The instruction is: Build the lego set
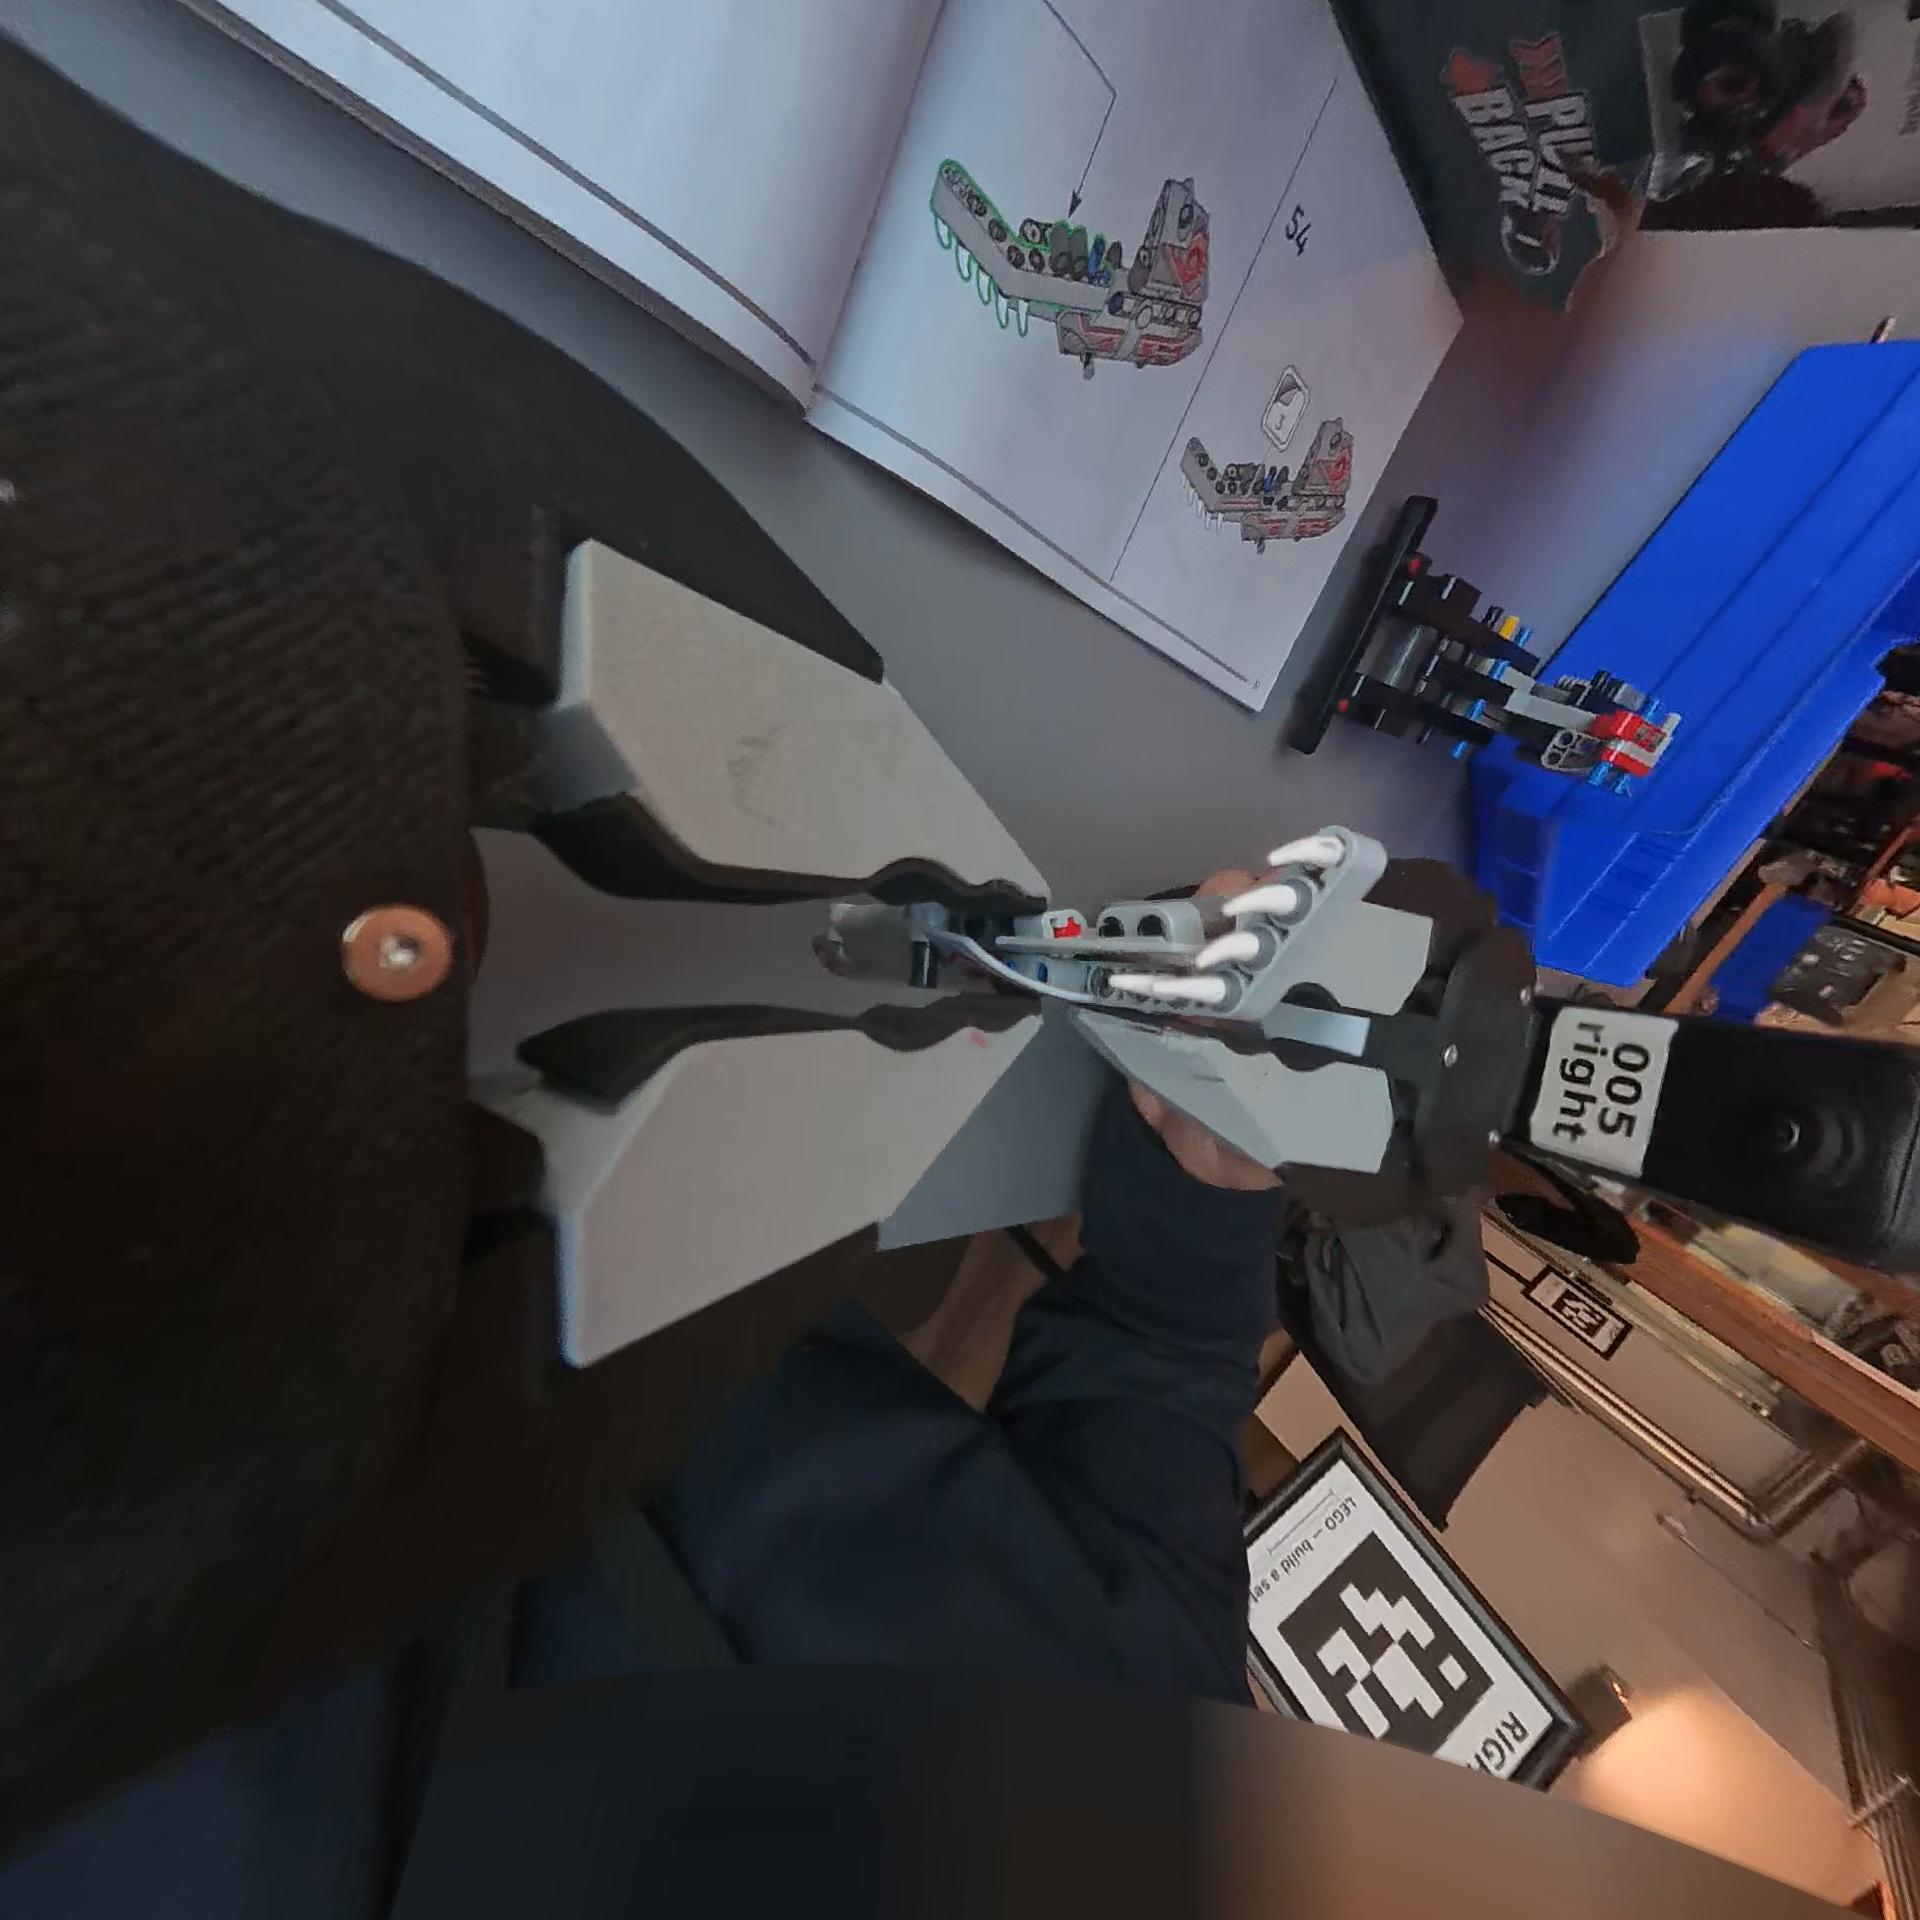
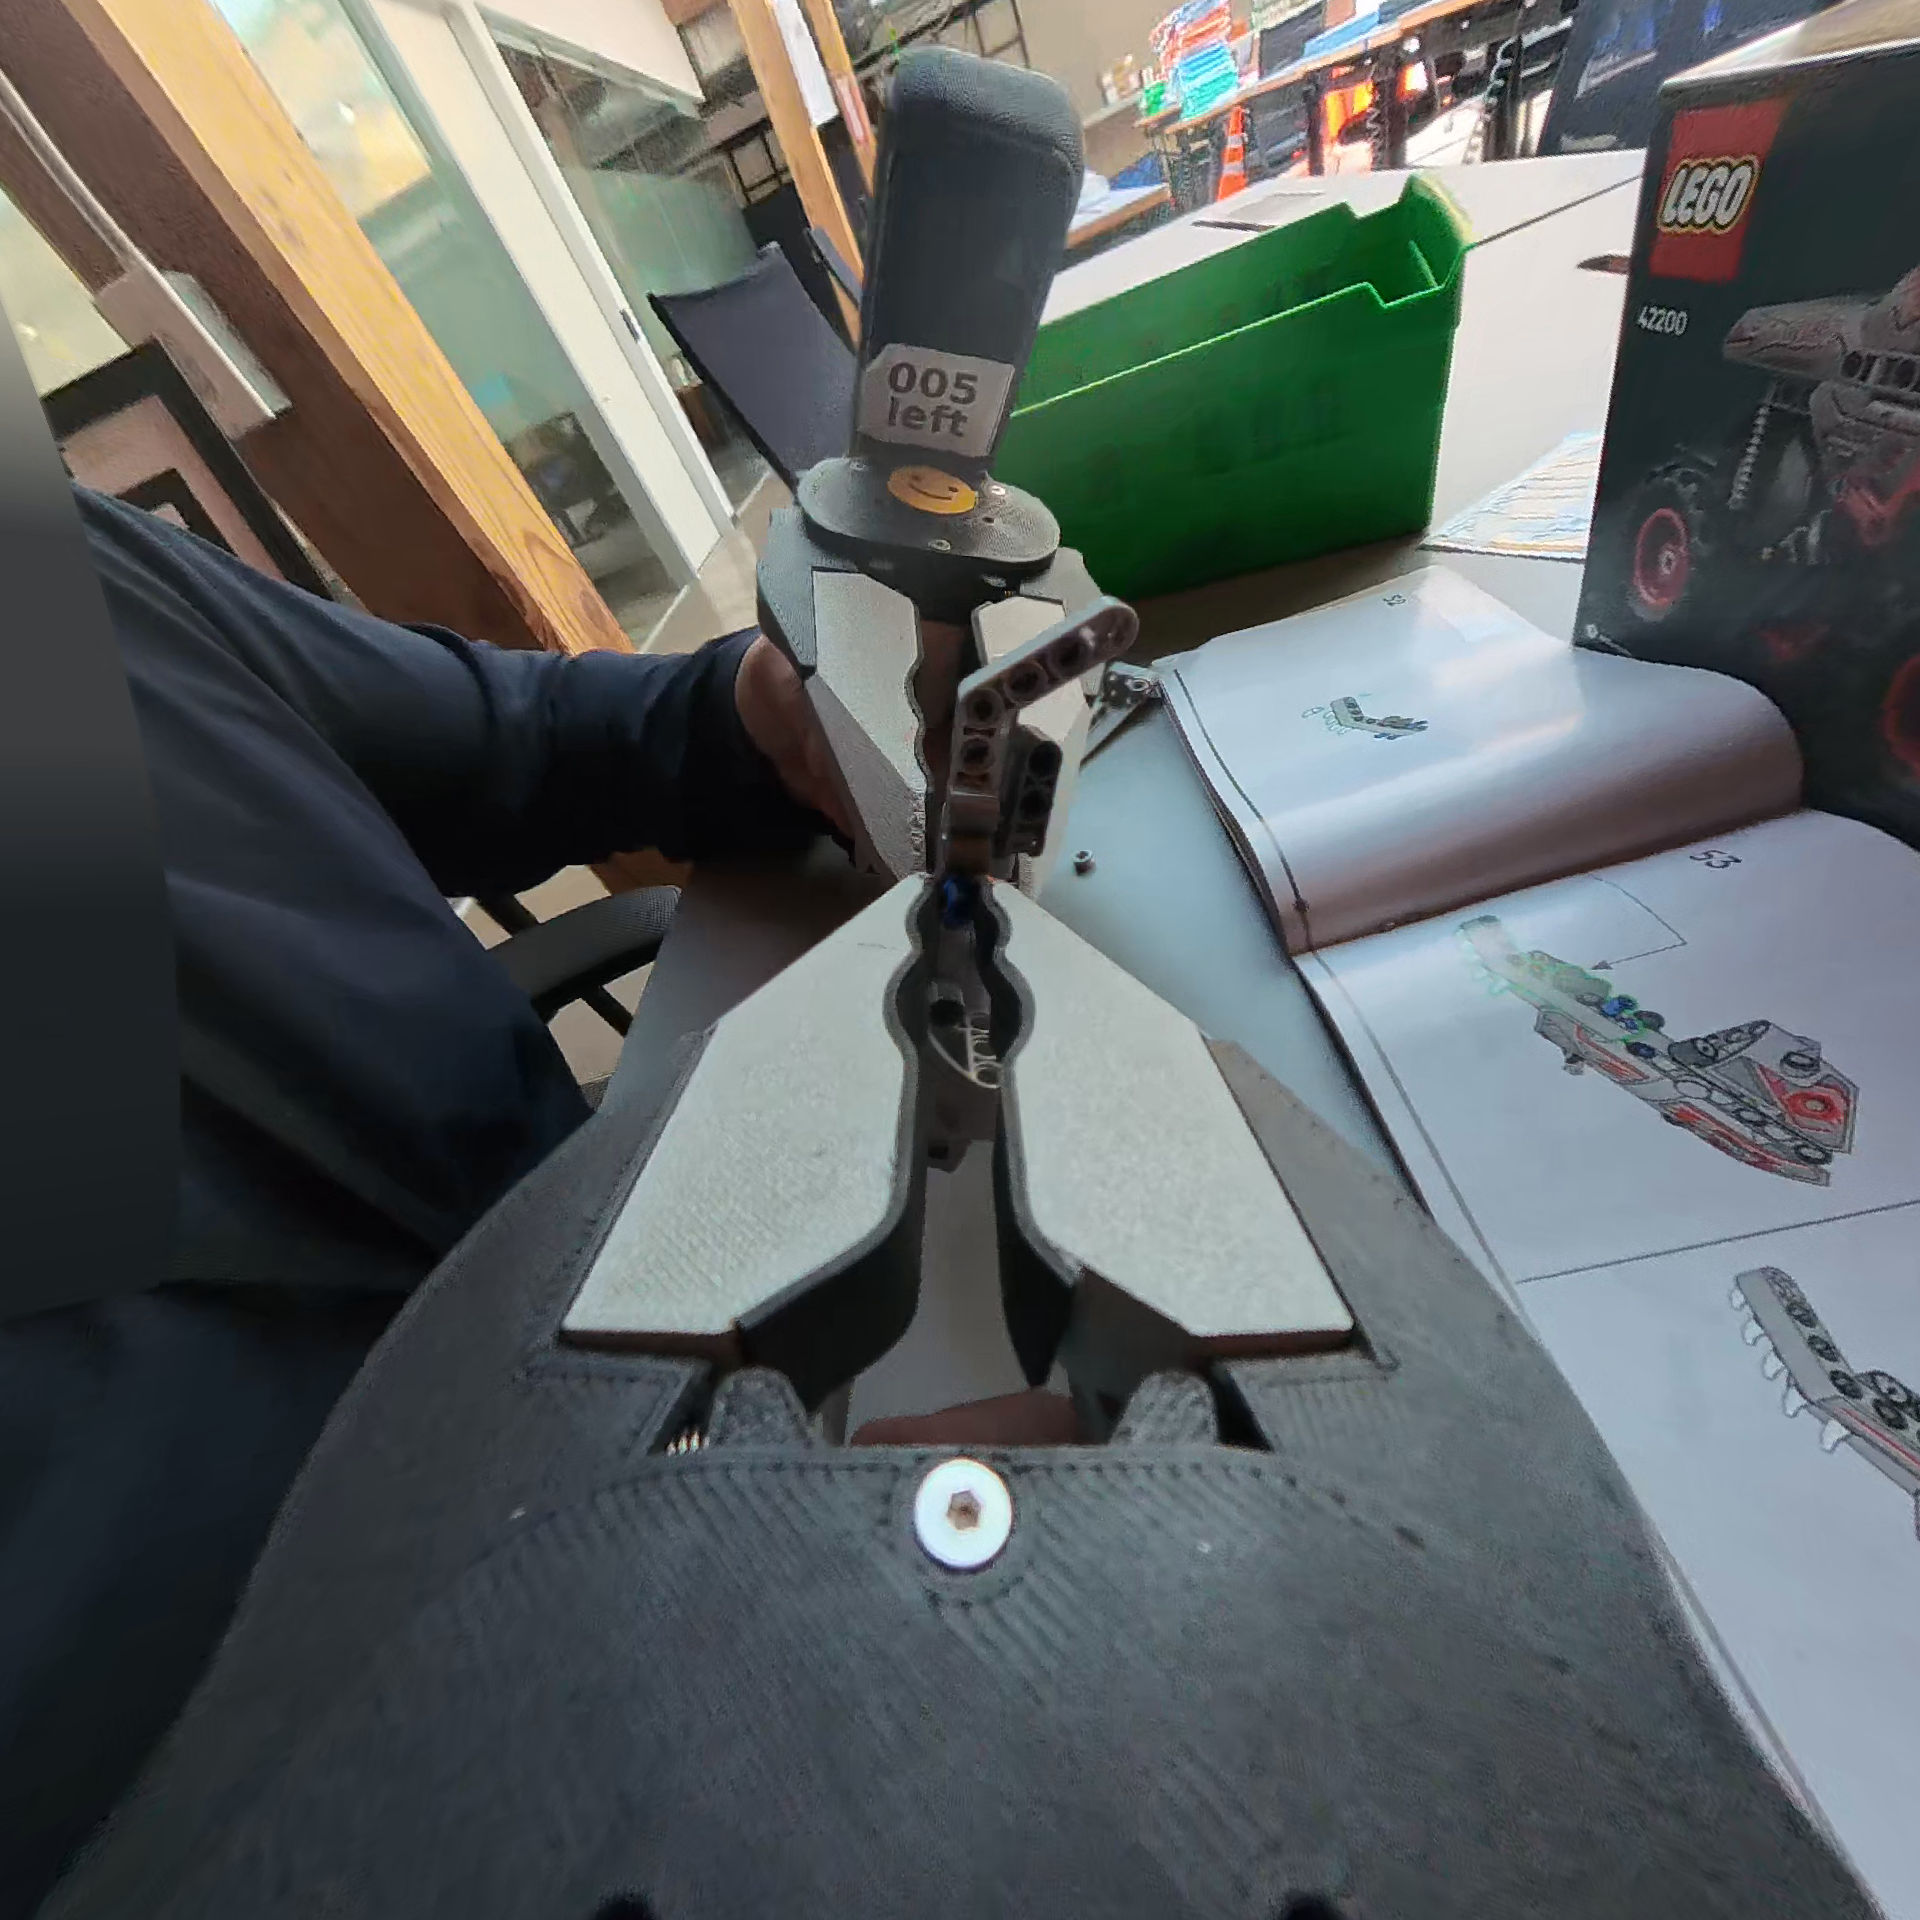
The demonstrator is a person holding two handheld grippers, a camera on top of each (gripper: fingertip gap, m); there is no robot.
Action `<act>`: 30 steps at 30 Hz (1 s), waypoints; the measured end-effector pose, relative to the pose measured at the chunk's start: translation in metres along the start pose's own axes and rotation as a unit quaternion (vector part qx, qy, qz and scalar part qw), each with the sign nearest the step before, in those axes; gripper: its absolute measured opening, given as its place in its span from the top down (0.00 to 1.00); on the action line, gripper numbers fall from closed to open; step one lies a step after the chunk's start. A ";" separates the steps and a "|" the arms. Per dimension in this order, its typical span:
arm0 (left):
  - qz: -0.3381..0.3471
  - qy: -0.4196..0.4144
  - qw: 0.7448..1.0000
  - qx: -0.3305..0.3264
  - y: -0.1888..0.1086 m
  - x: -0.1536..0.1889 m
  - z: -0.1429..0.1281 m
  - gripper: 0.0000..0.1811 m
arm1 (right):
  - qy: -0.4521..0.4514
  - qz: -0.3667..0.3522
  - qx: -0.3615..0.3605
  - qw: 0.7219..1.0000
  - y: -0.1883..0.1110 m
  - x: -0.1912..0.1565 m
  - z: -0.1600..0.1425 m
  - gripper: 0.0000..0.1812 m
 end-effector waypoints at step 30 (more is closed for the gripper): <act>0.081 0.033 0.985 -0.149 -0.010 -0.011 -0.019 0.76 | -0.154 -0.123 -0.223 0.955 -0.022 -0.009 -0.031 0.89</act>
Point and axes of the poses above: each gripper's, where its closed fingertips meet, y out along the fingers, z out of its top, x = y × z across the jaws, the point moved 9 cm from there along -y, back along the fingers, and after that the axes turned 14 degrees about -x, right-handed, at the moved point
